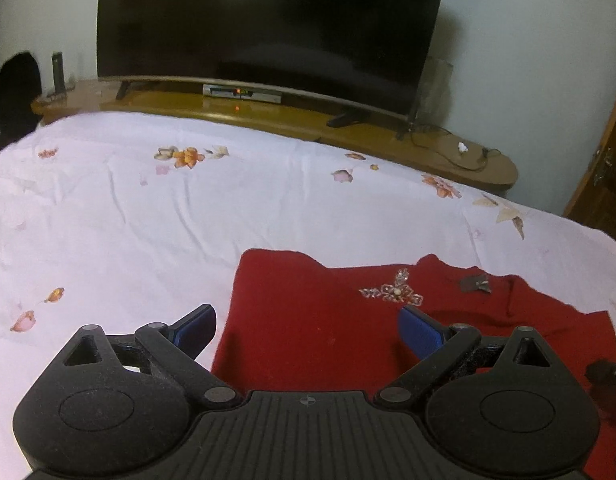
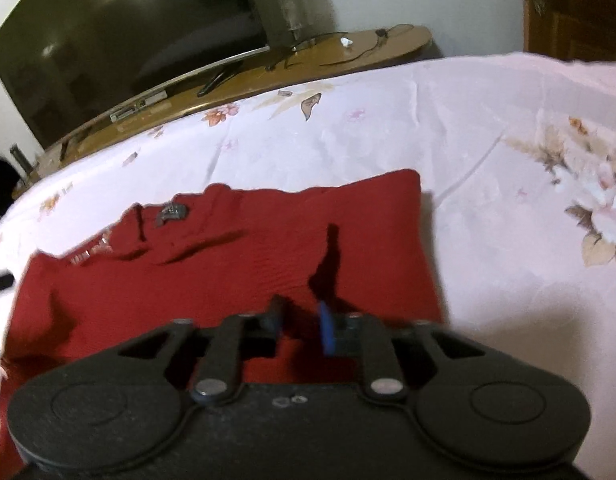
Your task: Fold small clothes
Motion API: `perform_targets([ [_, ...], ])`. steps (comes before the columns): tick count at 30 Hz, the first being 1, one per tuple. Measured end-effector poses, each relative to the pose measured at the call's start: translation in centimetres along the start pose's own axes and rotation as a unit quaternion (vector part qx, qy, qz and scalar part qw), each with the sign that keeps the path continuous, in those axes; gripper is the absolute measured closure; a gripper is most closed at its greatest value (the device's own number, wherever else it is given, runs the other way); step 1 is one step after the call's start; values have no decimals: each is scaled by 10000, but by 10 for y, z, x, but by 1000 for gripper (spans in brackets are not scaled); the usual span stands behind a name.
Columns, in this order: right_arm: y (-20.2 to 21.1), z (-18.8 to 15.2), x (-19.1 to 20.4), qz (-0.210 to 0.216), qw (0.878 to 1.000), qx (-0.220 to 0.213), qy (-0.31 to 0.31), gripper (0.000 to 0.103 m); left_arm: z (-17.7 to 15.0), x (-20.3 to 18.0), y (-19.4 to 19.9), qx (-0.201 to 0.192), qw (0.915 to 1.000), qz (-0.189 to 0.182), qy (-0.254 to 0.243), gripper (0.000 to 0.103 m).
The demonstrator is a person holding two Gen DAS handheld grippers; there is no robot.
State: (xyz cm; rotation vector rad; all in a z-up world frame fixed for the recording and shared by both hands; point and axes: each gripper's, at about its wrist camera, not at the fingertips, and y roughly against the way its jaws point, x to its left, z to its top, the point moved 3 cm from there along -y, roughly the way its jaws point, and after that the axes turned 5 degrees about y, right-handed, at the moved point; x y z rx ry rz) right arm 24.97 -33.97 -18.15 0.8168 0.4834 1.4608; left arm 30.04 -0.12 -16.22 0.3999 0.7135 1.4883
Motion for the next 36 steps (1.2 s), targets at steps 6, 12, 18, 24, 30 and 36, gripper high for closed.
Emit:
perform_targets([
  [6, -12, -3, 9, -92, 9998, 123, 151, 70, 4, 13, -21, 137, 9993, 242, 266, 6],
  [12, -6, -1, 22, -429, 9969, -60, 662, 91, 2, 34, -42, 487, 9950, 229, 842, 34],
  [18, -10, -1, 8, -690, 9962, 14, 537, 90, 26, 16, -14, -5, 9983, -224, 545, 33],
  [24, 12, 5, 14, -721, 9951, -476, 479, 77, 14, 2, -42, 394, 9978, -424, 337, 33],
  [30, -8, 7, 29, -440, 9959, -239, 758, 80, 5, 7, -79, 503, 9986, -71, 134, 33],
  [36, -10, 12, 26, -404, 9961, -232, 752, 78, 10, 6, -71, 404, 9988, -30, 272, 33],
])
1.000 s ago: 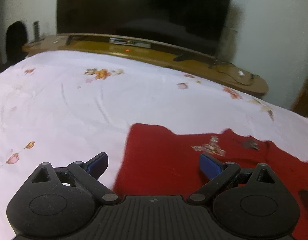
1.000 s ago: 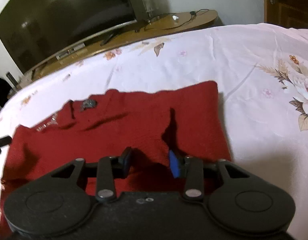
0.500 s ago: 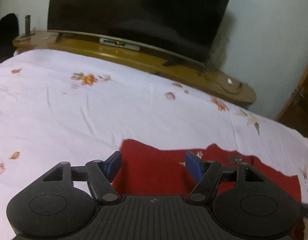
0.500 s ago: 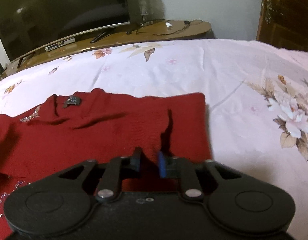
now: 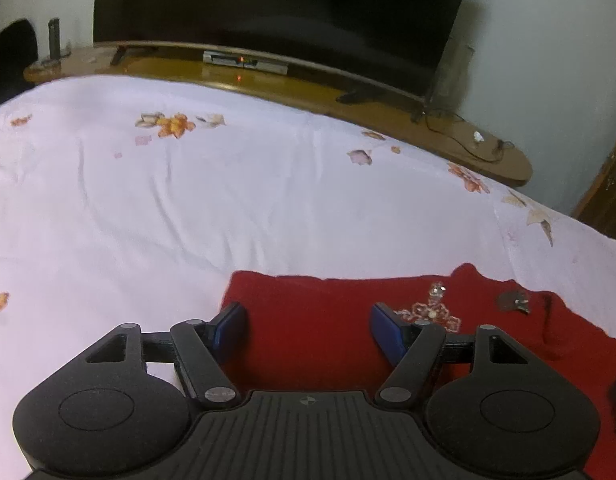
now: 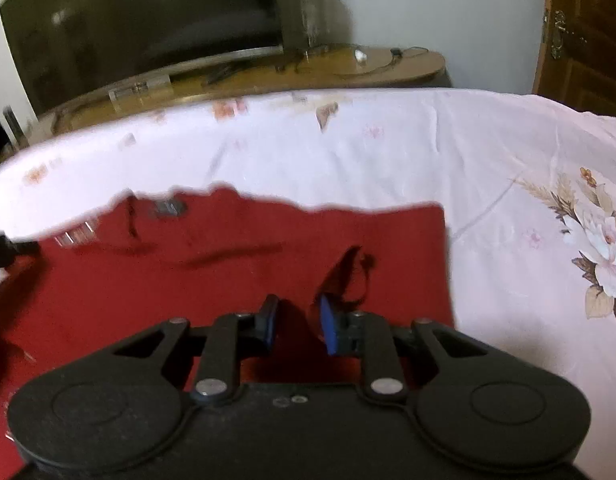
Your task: Fold small clothes
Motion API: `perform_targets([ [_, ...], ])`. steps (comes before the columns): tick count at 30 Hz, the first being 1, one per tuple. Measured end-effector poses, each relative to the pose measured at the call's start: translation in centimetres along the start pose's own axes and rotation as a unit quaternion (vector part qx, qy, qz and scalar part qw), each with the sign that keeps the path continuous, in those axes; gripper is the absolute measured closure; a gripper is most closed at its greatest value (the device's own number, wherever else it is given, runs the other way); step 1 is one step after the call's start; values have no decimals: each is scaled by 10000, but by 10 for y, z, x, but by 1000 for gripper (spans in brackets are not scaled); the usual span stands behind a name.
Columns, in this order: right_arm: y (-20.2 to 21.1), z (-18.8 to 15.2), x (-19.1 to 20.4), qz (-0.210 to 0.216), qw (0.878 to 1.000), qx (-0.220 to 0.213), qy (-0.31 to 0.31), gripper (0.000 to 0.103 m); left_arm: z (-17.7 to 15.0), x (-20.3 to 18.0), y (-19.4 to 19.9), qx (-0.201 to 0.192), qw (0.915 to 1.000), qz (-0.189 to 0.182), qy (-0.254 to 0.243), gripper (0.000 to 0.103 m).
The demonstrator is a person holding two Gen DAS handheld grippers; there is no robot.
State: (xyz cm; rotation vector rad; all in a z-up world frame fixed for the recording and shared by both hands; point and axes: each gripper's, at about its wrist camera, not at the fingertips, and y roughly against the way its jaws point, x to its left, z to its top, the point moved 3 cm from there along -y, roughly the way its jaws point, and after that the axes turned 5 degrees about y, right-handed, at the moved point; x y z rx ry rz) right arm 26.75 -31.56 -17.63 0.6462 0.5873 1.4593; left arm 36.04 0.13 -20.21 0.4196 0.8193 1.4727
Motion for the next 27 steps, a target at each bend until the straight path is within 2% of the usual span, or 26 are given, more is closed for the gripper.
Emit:
perform_targets([
  [2, 6, 2, 4, -19, 9998, -199, 64, 76, -2, 3, -9, 54, 9999, 100, -57, 33],
  [3, 2, 2, 5, 4, 9999, -126, 114, 77, -3, 2, -13, 7, 9997, 148, -192, 33],
  [4, -10, -2, 6, -9, 9997, 186, 186, 77, -2, -1, -15, -1, 9991, 230, -349, 32],
  [5, -19, -7, 5, -33, 9992, 284, 271, 77, -2, -4, -15, 22, 9988, 278, -404, 32],
  [9, -11, -1, 3, 58, 9997, 158, 153, 74, -3, 0, 9, 19, 9999, 117, -121, 32],
  [11, 4, -1, 6, 125, 9998, -79, 129, 73, -13, 0, 26, -74, 9999, 35, -140, 31],
  [13, 10, -4, 10, 170, 9994, -223, 222, 70, -27, -1, 29, -4, 9996, 62, -270, 31],
  [14, 7, -6, 10, 162, 9994, -110, 276, 70, -32, 0, 27, 17, 9995, 95, -317, 30],
  [15, -3, -12, 8, 109, 9995, 141, 279, 70, -36, 1, 25, -6, 9992, 158, -378, 21],
  [16, -9, -16, 5, 99, 9994, 222, 232, 70, -39, 4, 22, 17, 9990, 247, -368, 16],
  [19, -8, -16, 5, 133, 9995, 162, 229, 71, -34, 11, 29, 149, 9997, 204, 79, 14],
  [23, 14, -12, 8, 264, 9994, -126, 192, 68, -49, 1, 48, 8, 9994, 183, -302, 14],
  [24, 13, -15, 8, 315, 9993, -59, 195, 69, -56, -1, 43, 114, 9988, 226, -415, 14],
  [26, -3, -27, 8, 338, 9987, 282, 256, 69, -61, -3, 40, 42, 9981, 356, -509, 10],
  [27, -1, -28, 7, 325, 9989, 179, 278, 69, -59, -2, 40, 81, 9983, 376, -443, 10],
])
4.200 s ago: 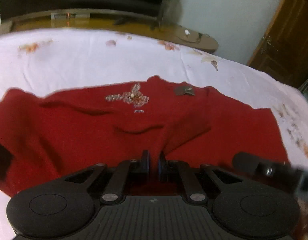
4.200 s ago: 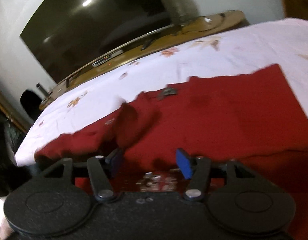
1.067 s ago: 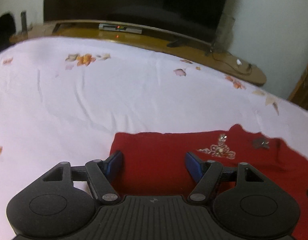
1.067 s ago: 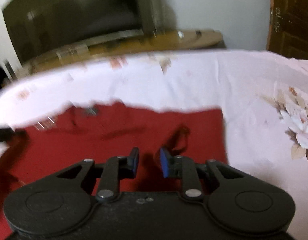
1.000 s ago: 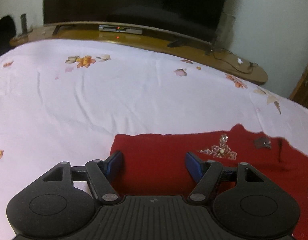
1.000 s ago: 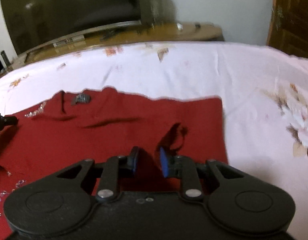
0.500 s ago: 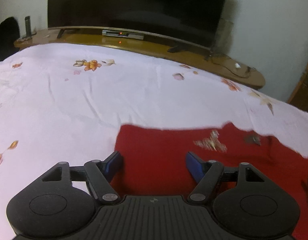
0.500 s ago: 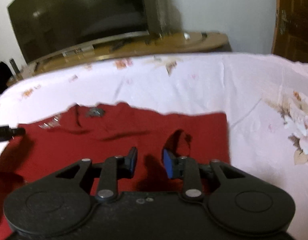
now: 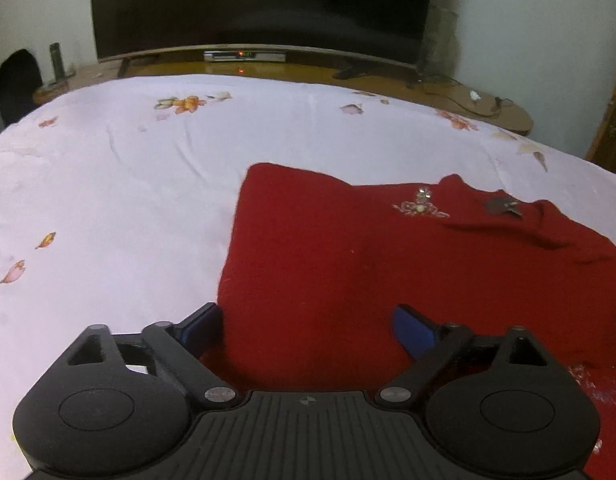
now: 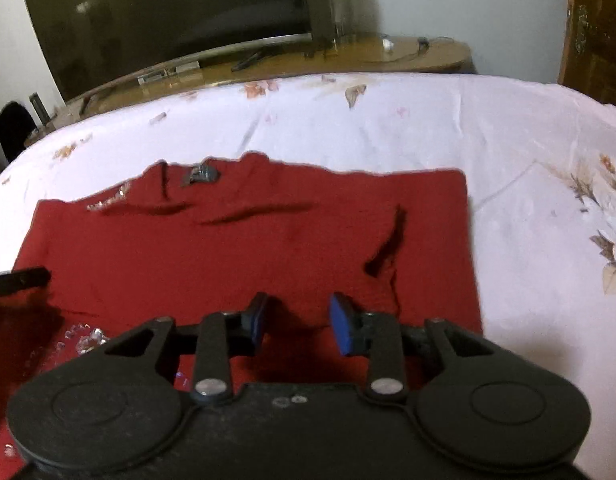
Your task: Fold small clothes
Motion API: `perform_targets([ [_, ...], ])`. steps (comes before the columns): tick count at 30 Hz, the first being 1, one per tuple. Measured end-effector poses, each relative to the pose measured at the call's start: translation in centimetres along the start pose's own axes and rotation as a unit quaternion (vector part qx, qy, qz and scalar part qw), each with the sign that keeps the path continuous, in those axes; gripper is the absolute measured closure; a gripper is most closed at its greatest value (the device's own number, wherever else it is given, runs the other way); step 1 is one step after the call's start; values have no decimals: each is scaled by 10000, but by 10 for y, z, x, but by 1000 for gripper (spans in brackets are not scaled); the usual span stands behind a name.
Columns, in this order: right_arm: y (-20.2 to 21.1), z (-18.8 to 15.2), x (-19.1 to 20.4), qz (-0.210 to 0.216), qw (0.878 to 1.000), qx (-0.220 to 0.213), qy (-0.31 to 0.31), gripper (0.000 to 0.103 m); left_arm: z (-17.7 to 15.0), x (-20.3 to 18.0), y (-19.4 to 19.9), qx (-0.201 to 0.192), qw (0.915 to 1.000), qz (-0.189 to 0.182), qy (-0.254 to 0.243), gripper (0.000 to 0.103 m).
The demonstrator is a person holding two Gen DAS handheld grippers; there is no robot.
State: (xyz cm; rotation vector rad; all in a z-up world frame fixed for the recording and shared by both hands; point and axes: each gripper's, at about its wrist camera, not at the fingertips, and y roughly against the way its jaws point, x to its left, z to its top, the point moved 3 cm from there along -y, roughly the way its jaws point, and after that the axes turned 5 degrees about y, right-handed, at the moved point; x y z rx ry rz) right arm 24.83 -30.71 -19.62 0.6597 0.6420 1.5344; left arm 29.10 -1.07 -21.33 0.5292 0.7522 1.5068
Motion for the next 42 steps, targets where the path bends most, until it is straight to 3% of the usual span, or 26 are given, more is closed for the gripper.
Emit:
perform_targets([
  [3, 13, 5, 2, 172, 9997, -103, -145, 67, 5, 4, 13, 21, 9997, -41, 228, 10],
  [6, 27, 5, 5, 228, 9993, -285, -112, 65, -3, 2, 32, -13, 9999, -85, 134, 10],
  [11, 14, -16, 7, 228, 9996, 137, 49, 62, -26, -6, 24, 240, 9996, 62, -162, 10],
  [13, 18, -15, 8, 236, 9997, 89, 52, 61, -27, -12, 28, 192, 9992, 128, -322, 10],
  [17, 33, -14, 11, 385, 9993, -32, 19, 59, -29, -11, 44, 204, 9997, 19, -127, 10],
  [23, 37, -32, 13, 404, 9989, 227, -46, 58, -45, -10, 56, 382, 9988, 104, -284, 10],
  [27, 54, -40, 13, 396, 9989, 133, -224, 58, -55, -6, 67, 426, 9984, 38, -372, 10],
  [42, 138, -131, 31, -72, 9981, 381, -488, 49, -130, 44, 145, 890, 9942, -401, -441, 10],
])
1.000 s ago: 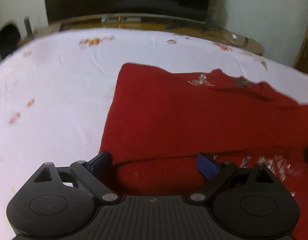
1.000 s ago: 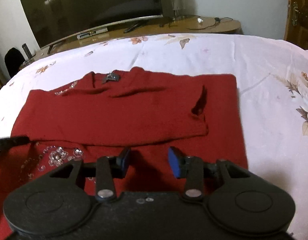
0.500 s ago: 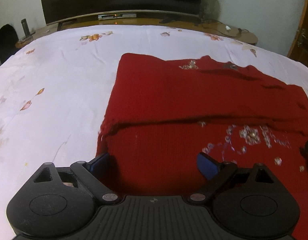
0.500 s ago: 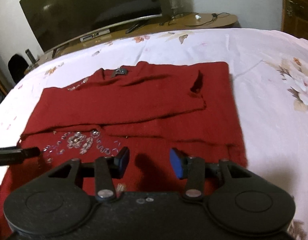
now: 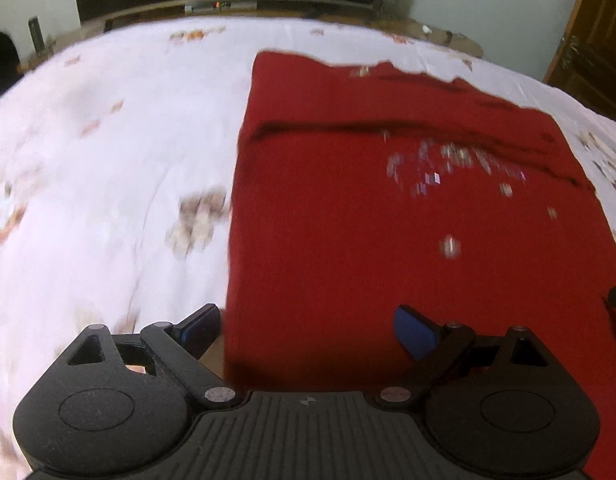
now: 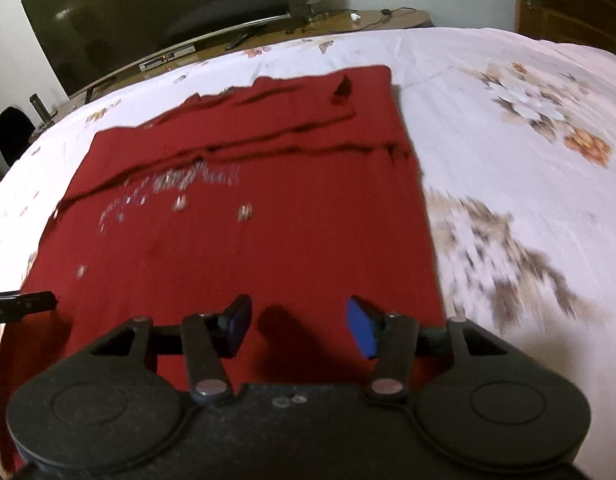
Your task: Fold small clothes
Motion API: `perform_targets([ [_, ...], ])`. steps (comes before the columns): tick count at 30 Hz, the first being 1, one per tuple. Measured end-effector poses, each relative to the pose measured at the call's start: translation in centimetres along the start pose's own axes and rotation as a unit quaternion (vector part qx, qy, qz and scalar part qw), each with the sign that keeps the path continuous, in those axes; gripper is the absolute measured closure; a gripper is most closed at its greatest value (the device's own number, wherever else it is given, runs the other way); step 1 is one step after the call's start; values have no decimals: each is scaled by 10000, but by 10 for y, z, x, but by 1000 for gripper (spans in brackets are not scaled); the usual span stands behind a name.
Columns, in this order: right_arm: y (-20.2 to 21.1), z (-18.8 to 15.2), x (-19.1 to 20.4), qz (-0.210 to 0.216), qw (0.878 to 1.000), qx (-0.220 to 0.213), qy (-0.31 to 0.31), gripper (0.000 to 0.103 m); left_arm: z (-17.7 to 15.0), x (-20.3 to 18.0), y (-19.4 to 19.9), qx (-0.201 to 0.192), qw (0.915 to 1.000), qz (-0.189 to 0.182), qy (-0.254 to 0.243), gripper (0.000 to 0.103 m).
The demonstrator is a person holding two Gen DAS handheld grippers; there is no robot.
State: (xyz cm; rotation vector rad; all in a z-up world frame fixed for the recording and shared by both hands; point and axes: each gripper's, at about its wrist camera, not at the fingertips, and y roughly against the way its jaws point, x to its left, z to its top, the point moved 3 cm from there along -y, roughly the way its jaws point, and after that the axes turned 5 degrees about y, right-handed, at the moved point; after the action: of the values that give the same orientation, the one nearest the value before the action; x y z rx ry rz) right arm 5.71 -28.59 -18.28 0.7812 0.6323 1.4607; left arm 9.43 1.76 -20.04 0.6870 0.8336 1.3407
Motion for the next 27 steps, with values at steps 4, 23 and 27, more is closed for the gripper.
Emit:
perform_targets([
  [4, 20, -28, 1, -103, 9999, 85, -67, 47, -29, 11, 19, 72, 10000, -68, -3, 10],
  [23, 73, -110, 8, 200, 9966, 534, -591, 73, -89, 21, 65, 535, 9917, -999, 609, 59],
  [27, 82, -111, -4, 31, 9958, 422, -817, 77, -90, 21, 62, 635, 9911, -1061, 491, 59],
])
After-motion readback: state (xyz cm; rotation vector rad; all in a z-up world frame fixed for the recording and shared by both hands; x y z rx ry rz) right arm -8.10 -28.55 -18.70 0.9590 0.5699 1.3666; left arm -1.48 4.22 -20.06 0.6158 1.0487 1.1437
